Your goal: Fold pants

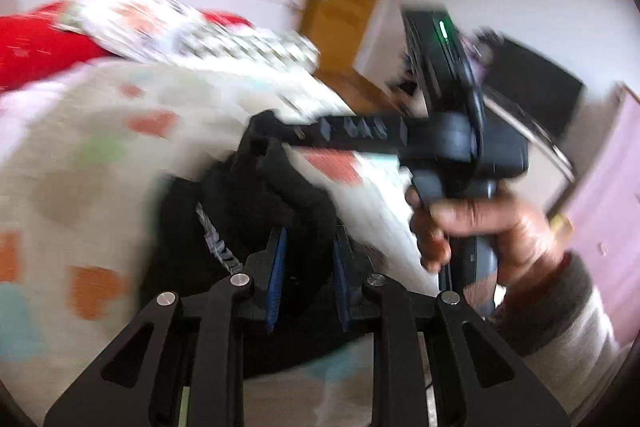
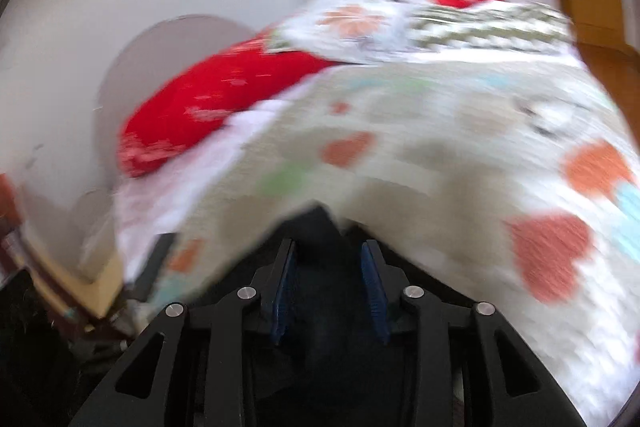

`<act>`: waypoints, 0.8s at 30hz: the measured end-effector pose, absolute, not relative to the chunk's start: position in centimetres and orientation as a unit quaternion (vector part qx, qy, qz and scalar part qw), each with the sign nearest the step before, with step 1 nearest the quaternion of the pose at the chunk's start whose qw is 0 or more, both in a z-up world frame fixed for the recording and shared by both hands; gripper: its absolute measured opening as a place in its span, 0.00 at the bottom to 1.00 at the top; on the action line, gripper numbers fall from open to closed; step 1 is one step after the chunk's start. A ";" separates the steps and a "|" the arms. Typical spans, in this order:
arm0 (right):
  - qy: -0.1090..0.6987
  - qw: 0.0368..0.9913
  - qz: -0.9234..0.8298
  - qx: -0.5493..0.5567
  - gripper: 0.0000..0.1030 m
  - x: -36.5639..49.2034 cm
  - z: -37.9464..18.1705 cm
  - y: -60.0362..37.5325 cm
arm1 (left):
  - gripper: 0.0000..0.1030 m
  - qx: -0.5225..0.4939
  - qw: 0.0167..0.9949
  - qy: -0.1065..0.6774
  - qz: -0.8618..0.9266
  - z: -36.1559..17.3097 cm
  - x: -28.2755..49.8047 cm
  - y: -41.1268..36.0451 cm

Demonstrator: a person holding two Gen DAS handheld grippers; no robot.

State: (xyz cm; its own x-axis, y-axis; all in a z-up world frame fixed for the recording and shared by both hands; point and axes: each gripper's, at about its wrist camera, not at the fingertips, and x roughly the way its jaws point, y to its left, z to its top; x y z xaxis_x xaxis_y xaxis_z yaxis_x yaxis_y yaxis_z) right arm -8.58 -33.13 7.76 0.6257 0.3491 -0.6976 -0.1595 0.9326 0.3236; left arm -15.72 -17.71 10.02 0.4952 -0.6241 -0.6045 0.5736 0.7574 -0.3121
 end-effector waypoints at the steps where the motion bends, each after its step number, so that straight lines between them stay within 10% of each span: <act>1: 0.414 0.892 0.128 0.131 0.47 -9.1 7.4 -34.3 | 0.19 -0.031 0.851 0.380 -0.362 9.1 -15.6 -18.8; 5: 0.409 0.890 0.091 0.180 0.69 -12.1 7.4 -38.1 | 0.24 0.017 0.823 0.409 -0.395 7.3 -16.6 -21.3; 7: 0.396 0.893 0.092 0.194 0.79 -13.5 7.8 -38.8 | 0.56 0.034 0.826 0.385 -0.409 8.4 -17.8 -20.6; 9: 0.391 0.888 0.113 0.214 0.87 -14.2 7.7 -38.6 | 0.67 0.034 0.839 0.366 -0.401 9.8 -18.2 -19.2; 18: 0.437 0.875 0.127 0.163 0.86 -13.7 4.7 -33.1 | 0.71 0.009 0.890 0.368 -0.268 10.7 -13.9 -12.6; 24: 0.453 0.874 0.157 0.082 0.25 -13.5 3.3 -28.5 | 0.71 -0.002 0.888 0.392 -0.241 8.2 -13.2 -11.3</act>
